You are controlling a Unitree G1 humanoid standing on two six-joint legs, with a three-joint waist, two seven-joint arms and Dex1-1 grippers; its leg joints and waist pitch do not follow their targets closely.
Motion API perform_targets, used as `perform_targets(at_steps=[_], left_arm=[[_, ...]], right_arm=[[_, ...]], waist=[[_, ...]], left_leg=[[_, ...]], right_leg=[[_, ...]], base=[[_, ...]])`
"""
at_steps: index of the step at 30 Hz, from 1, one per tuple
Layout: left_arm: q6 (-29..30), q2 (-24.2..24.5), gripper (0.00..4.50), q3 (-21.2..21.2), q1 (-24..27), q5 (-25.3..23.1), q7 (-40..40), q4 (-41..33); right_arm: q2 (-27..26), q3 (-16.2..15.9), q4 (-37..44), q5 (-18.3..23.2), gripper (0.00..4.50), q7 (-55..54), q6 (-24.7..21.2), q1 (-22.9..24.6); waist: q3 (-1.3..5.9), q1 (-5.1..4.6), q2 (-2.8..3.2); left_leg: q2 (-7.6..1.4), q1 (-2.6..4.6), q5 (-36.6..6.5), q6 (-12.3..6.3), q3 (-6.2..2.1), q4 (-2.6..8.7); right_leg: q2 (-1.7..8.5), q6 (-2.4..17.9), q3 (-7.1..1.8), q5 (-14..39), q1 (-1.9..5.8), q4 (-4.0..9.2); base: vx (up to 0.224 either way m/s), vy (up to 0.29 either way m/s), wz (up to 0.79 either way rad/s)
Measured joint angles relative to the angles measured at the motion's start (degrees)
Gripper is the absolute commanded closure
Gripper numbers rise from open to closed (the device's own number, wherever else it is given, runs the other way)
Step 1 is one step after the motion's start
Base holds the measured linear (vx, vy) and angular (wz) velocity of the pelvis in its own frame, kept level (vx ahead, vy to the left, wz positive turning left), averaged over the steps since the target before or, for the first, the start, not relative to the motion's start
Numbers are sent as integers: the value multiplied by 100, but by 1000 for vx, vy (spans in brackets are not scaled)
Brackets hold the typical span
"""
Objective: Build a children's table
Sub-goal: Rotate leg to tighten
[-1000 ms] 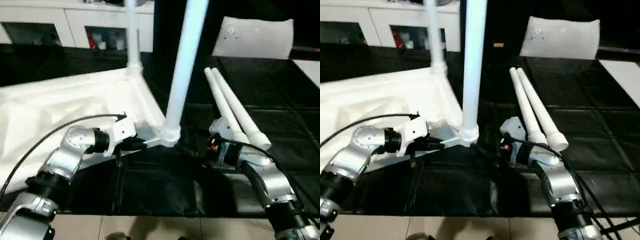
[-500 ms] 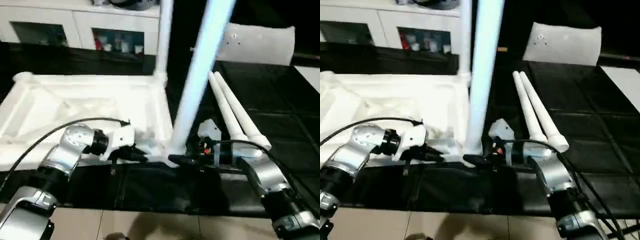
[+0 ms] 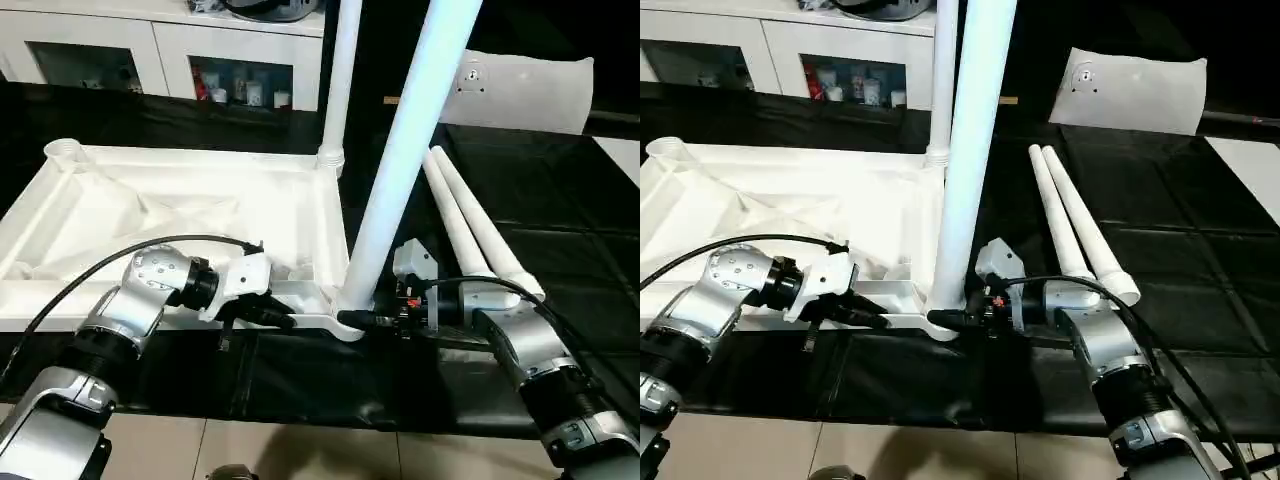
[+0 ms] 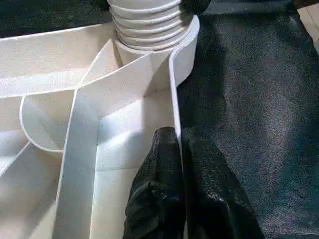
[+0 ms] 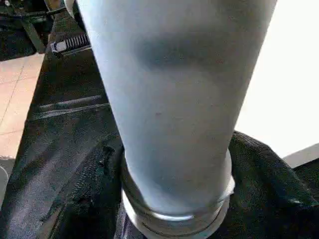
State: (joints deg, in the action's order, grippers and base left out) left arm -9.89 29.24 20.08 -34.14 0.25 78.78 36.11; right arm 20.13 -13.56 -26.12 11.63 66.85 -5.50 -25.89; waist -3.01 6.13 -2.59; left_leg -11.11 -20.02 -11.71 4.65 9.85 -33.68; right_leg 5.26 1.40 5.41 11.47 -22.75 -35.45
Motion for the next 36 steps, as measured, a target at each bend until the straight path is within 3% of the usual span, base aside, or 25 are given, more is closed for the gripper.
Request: perform_targets(at_steps=[6,9,10,13,16,18,24,25,26,28,33,36], left_arm=[[471,-118,450,-63,-18,-16,-266,-9],[893,-276,450,-163,35,-43,-577,-123],[1034,-318,450,-196,61,-51,-724,-161],[1910,-786,450,-505,277,-173,-1746,-567],[2523,-1216,450,-525,417,-238,-2415,-922],[2745,-1432,450,-575,439,-366,-2896,-1009],[3248,-1985,450,-624,501,-662,-3854,-1292],[3307,-1985,450,-625,527,-665,-3884,-1365],[3337,-1976,450,-624,552,-666,-3889,-1425],[3313,-1878,450,-563,583,-662,-3878,-1519],[2969,-1439,450,-532,633,-655,-3505,-1599],[2730,-1238,450,-535,660,-616,-3276,-1622]], right_arm=[[-139,135,-10,1,178,-198,-205,51],[-311,215,-11,-40,178,-673,-249,147],[-393,266,-23,-71,178,-884,-251,177],[-1067,778,-137,-148,178,-2377,-399,275],[-1307,977,-234,-268,178,-3178,-431,233],[-1601,1105,-441,-391,178,-3826,-426,76],[-1976,1268,-826,-696,178,-4923,-431,-326],[-2011,1299,-830,-698,178,-4946,-431,-332],[-2028,1316,-830,-698,143,-4946,-419,-332],[-2049,1316,-828,-696,122,-4936,-365,-329],[-2004,1296,-542,-490,62,-4359,-158,-59],[-1814,1182,-300,-433,52,-3906,-123,141]], waist=[[9,43,21],[1,27,41],[-4,12,49],[0,-103,74],[27,-190,126],[33,-259,132],[43,-310,148],[43,-313,146],[44,-316,145],[46,-327,140],[49,-330,136],[49,-330,136]], left_leg=[[0,8,3,6,0,-2],[0,61,5,9,-2,-1],[0,98,5,10,-2,-2],[2,103,5,10,-3,1],[15,94,5,9,-1,4],[16,103,5,9,-3,2],[15,94,5,9,-4,11],[13,91,5,9,-4,14],[13,81,5,9,-4,15],[11,66,5,9,-5,19],[10,60,5,11,-5,72],[1,36,6,10,-6,81]], right_leg=[[2,0,0,0,26,-14],[2,-10,0,5,69,-10],[2,-32,-1,18,87,-6],[2,-36,1,21,97,30],[5,-36,-9,21,104,67],[5,-39,-8,22,105,62],[3,-39,-6,22,85,66],[2,-40,-5,22,83,66],[1,-41,-4,21,83,65],[0,-55,-3,11,77,64],[-6,-56,-2,6,52,49],[-19,-41,-1,7,25,44]], base=[[0,0,0],[0,0,0],[0,0,0],[0,0,0],[0,0,0],[0,0,0],[0,0,0],[0,0,0],[0,0,0],[0,0,0],[0,0,0],[0,0,0]])
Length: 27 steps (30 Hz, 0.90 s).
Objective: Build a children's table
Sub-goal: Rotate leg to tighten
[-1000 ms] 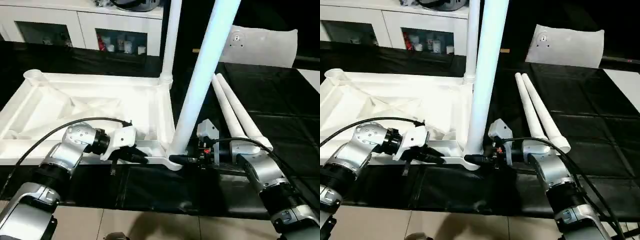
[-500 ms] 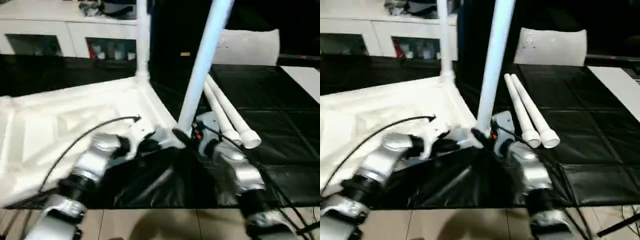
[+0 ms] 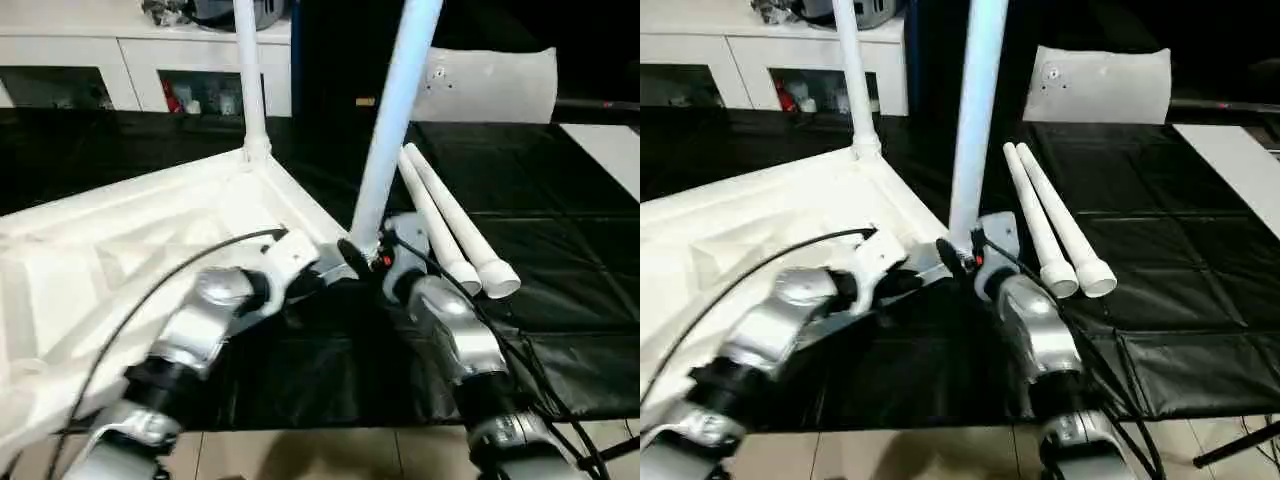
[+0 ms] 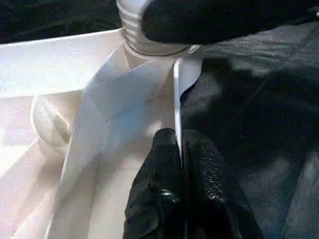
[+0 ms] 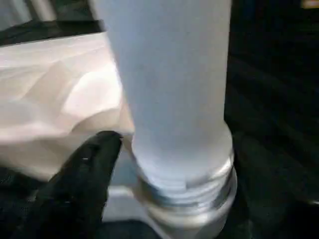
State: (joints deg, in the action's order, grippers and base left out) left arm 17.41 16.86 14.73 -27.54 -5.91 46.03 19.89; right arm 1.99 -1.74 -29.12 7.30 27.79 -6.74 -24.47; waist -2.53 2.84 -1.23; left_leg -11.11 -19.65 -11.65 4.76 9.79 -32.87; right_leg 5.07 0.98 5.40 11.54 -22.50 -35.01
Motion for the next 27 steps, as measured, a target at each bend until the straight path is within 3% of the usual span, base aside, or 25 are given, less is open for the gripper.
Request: perform_targets(at_steps=[4,8,14,20,27], left_arm=[[-445,367,450,-21,7,138,368,99],[-949,719,450,-39,8,253,825,319],[-1526,1167,450,77,-80,388,1714,613],[-1822,1458,450,168,-161,559,2616,769],[-2174,1542,450,400,-239,620,3240,786]], right_arm=[[509,-197,383,182,6,912,21,401],[965,-316,659,255,6,1672,77,473],[1493,-543,796,338,6,2585,84,402],[1718,-874,676,217,6,3270,168,186],[1738,-1173,520,99,6,3680,430,-54]], waist=[[-1,-19,-3],[-6,-21,-19],[-1,53,-67],[-5,87,-106],[-6,239,-177]], left_leg=[[-3,-50,24,-42,1,-2],[-5,-51,24,-41,2,-6],[-6,-42,23,-38,5,-16],[-7,-42,23,-38,5,-24],[-7,-34,23,-39,9,-46]], right_leg=[[-5,6,0,3,-53,-4],[-5,7,-1,4,-53,-6],[-2,11,-2,1,-40,-8],[0,12,-2,0,-40,-17],[10,12,0,0,-40,-25]], base=[[0,0,0],[0,0,0],[0,0,0],[0,0,0],[0,0,0]])
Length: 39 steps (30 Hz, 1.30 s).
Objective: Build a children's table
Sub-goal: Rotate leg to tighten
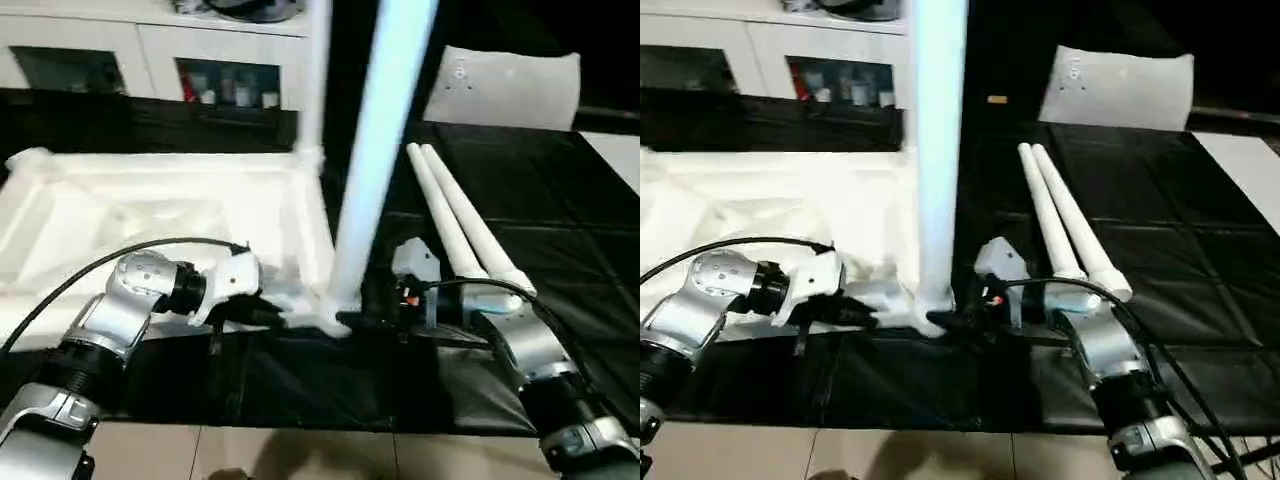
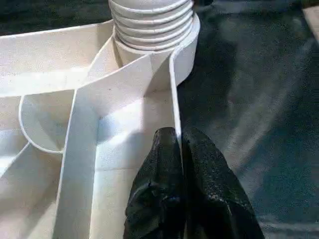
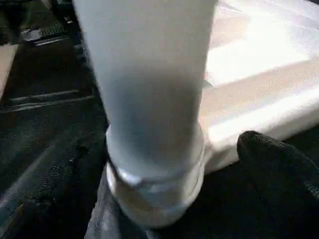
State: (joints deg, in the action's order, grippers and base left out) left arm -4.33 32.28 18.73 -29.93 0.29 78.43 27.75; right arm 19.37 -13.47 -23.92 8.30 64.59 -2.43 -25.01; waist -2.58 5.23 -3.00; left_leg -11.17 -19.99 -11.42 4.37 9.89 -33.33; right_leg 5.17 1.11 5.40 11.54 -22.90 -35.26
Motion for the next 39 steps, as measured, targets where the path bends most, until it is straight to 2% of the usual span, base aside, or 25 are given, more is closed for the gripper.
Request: perform_targets(at_steps=[5,8,10,15,21,22,28,34,36,38,39], left_arm=[[-192,7,450,93,-100,-5,192,149],[-253,10,450,135,-175,-14,286,256],[-316,12,450,159,-188,-17,347,280],[-460,13,450,224,-236,-17,404,348],[-501,12,450,237,-271,-17,449,412],[-514,12,450,237,-273,-17,454,423],[-497,26,450,237,-266,-10,467,426],[490,-104,450,-18,44,-5,-44,-103],[785,-141,450,-97,91,-16,-254,-255],[1333,-362,450,-273,287,-62,-764,-560],[1782,-613,450,-385,401,-118,-1209,-797]], right_arm=[[59,-149,-94,4,6,388,48,-8],[72,-172,-197,6,39,498,70,-17],[72,-175,-228,11,43,558,73,-53],[71,-213,-280,43,105,729,73,-152],[69,-215,-312,86,141,853,66,-151],[66,-216,-313,87,161,856,60,-151],[27,-203,-287,129,176,839,1,-99],[-358,180,123,325,178,92,-376,508],[-462,238,190,315,178,-225,-448,571],[-752,439,262,224,178,-951,-545,696],[-1015,636,274,120,178,-1612,-613,751]], waist=[[2,26,-19],[2,27,-25],[3,34,-25],[3,64,-25],[3,72,-25],[3,73,-25],[4,77,-19],[-13,91,31],[-29,59,55],[-45,7,77],[-65,-58,105]], left_leg=[[0,-2,-7,8,0,-22],[0,-2,-20,32,0,-25],[0,-1,-20,32,0,-26],[-1,-1,-20,32,0,-28],[-4,-2,-19,33,0,-29],[-4,-2,-19,34,0,-29],[-6,-2,-18,37,0,-28],[-7,13,-17,41,0,-29],[-5,20,-17,41,0,-29],[-5,40,-16,40,0,-27],[-3,65,-16,40,0,-25]], right_leg=[[5,1,1,-2,5,-12],[6,4,1,-8,7,-15],[6,4,1,-8,8,-17],[6,4,1,-8,9,-21],[5,4,1,-8,8,-30],[5,4,1,-8,9,-31],[4,4,1,-8,10,-38],[4,14,0,-13,26,-41],[4,-4,-1,-4,31,-34],[4,-6,-1,-3,43,-19],[4,-9,1,-1,70,8]], base=[[0,0,0],[0,0,0],[0,0,0],[0,0,0],[0,0,0],[0,0,0],[0,0,0],[0,0,0],[-32,-2,-1],[0,0,0],[0,0,0]])
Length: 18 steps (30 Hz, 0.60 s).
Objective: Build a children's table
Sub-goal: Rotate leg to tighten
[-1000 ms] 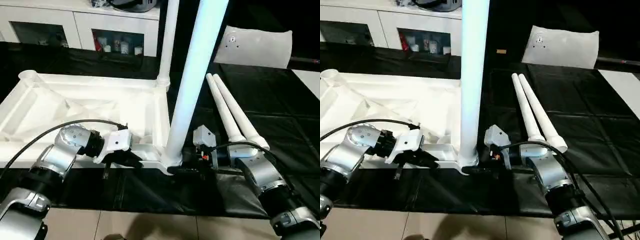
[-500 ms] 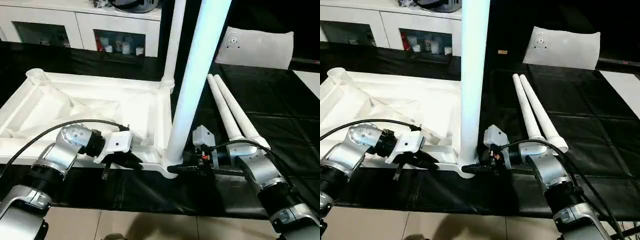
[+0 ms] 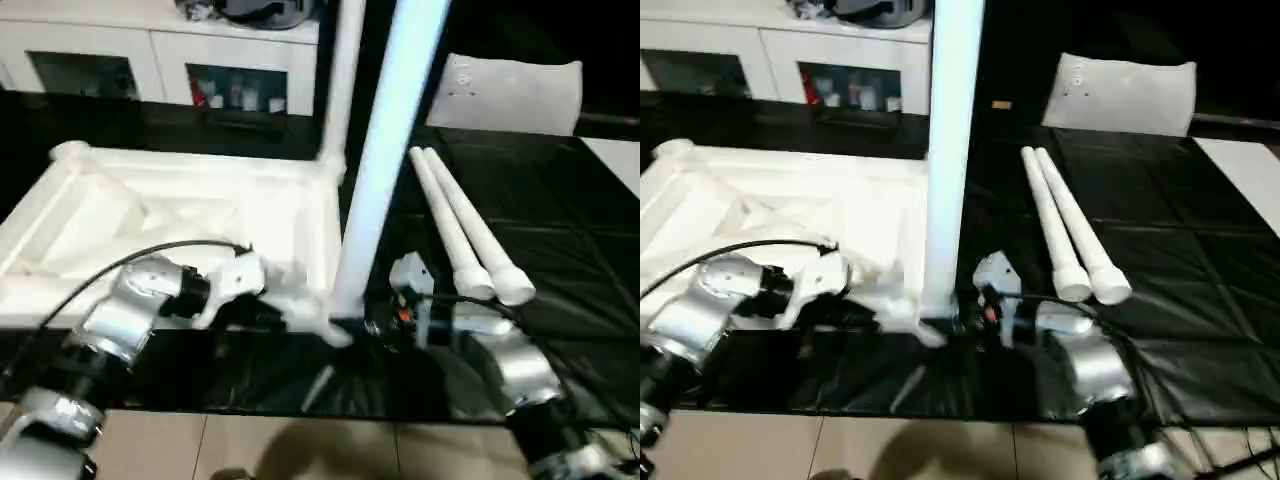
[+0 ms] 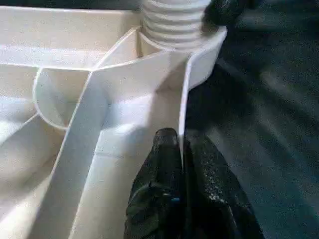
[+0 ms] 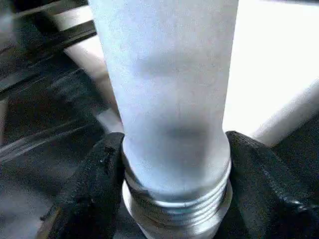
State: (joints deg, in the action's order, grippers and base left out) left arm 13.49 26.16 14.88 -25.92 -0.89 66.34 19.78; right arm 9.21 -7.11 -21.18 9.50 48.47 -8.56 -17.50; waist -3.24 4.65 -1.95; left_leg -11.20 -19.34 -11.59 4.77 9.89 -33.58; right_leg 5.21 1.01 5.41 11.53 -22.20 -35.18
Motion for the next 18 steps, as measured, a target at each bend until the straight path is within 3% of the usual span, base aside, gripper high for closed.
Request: perform_targets(at_steps=[3,6,9,14,16,18], left_arm=[[754,-623,450,-98,182,-95,-870,-449],[1219,-1175,450,-216,183,-286,-1739,-573],[1521,-1635,450,-264,134,-487,-2406,-602],[1637,-1772,450,-237,125,-620,-2694,-699],[1635,-1714,450,-188,125,-635,-2699,-769],[1596,-1564,450,-129,125,-630,-2655,-843]], right_arm=[[-396,310,-9,-195,179,-1166,-168,-41],[-829,524,-221,-385,179,-2209,-264,-304],[-1105,684,-493,-535,180,-2983,-367,-619],[-1181,692,-725,-661,180,-3254,-318,-865],[-1188,692,-733,-662,124,-3250,-298,-889],[-1190,692,-720,-650,104,-3175,-241,-884]], waist=[[-35,-154,30],[-58,-244,69],[-67,-280,70],[-76,-284,55],[-81,-280,44],[-78,-278,34]], left_leg=[[11,30,-1,-1,-24,9],[34,25,-1,-2,-21,64],[46,15,0,-4,-17,79],[57,8,7,-17,-15,81],[53,0,31,-54,-15,89],[52,-11,31,-54,-10,93]], right_leg=[[3,-15,27,9,29,83],[3,-14,25,9,28,181],[8,-14,22,9,27,224],[10,-14,4,8,22,223],[6,-15,4,5,16,212],[6,-11,1,-25,11,204]], base=[[0,0,0],[0,0,0],[0,0,0],[0,0,0],[0,0,0],[0,0,0]])
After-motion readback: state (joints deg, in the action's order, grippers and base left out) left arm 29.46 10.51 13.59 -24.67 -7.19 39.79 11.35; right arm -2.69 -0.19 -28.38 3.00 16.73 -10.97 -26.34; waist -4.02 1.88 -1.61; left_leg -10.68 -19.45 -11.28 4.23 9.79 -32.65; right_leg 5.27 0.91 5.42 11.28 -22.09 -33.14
